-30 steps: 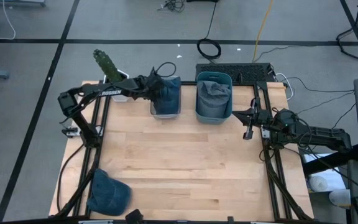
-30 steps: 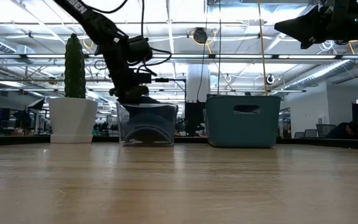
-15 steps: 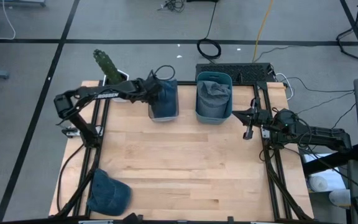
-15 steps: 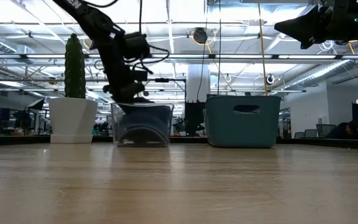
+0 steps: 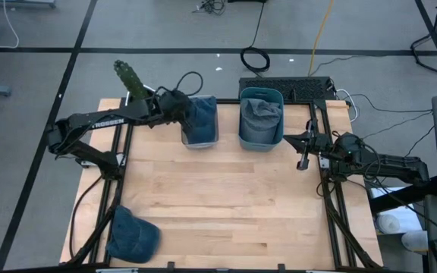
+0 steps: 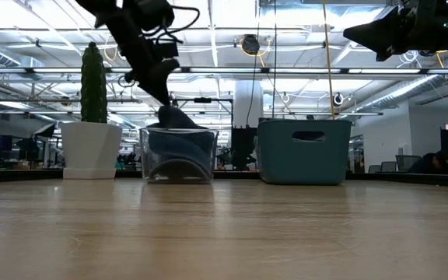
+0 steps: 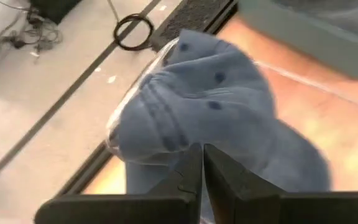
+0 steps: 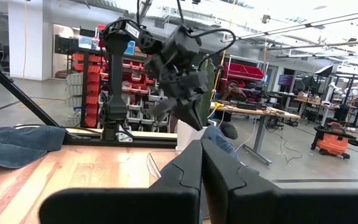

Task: Pick & Place hat
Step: Put the top blue cap into the transparent bin

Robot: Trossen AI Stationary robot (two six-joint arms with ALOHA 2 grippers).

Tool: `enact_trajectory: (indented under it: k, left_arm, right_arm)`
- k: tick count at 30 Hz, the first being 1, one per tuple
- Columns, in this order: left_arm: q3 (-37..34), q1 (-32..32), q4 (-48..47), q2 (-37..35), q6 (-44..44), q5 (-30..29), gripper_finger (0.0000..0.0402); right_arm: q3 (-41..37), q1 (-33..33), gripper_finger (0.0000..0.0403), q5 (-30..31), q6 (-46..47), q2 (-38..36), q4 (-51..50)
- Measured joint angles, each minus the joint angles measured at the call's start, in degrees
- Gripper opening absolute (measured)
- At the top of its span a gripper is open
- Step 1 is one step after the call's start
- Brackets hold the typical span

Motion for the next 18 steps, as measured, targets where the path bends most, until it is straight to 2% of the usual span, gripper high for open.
enact_trajectory:
  k: [5,10,18]
  left_arm:
    - [0.03,-2.76,-0.30,-0.65,-1.65,7.45,0.0010]
    - [0.07,-5.15,-1.66,2.59,-2.11,6.37,0.0009]
    - [0.19,-3.43,2.02,13.32,-1.10,3.87,0.0012]
  right_arm:
    - [0.00,0.00,0.0000,0.00,0.00,0.00,0.05]
    - [0.00,0.00,0.0000,-0.02,0.02,0.00,0.86]
    - [0.00,0.02,0.0000,-0.02,0.00,0.00,0.87]
